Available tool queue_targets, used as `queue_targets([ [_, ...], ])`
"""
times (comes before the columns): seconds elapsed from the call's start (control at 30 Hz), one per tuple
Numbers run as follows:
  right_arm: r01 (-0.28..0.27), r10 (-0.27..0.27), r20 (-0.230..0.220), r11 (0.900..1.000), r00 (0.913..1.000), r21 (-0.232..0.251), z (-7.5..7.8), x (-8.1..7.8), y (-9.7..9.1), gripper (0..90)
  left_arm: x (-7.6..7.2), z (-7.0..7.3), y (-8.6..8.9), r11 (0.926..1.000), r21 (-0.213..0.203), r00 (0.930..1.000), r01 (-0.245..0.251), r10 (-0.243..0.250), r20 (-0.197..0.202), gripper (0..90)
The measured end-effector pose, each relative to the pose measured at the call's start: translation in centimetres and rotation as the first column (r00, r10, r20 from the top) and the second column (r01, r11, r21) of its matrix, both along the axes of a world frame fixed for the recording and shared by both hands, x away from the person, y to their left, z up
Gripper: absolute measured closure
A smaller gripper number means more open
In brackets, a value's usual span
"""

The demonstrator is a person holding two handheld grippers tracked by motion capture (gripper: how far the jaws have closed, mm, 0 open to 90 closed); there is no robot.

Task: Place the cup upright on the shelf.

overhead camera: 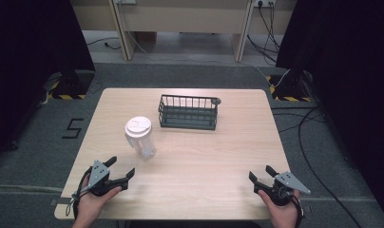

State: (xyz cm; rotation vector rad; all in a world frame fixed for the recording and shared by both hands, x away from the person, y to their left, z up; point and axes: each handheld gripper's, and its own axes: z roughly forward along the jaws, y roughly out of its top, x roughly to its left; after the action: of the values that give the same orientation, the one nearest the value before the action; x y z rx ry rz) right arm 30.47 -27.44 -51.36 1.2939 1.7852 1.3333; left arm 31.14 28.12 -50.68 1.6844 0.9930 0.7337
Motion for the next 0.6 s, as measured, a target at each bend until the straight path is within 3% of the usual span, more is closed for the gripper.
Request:
queue_targets([
  [0.6, 0.008, -0.008, -0.002, 0.9998, 1.0000, 0.016, 0.0, 0.0, -0.2, 24.4, 1.5, 0.6, -2.2, 0.9995, -0.011, 0.9996, 0.028, -0.028, 0.005, 14.6],
])
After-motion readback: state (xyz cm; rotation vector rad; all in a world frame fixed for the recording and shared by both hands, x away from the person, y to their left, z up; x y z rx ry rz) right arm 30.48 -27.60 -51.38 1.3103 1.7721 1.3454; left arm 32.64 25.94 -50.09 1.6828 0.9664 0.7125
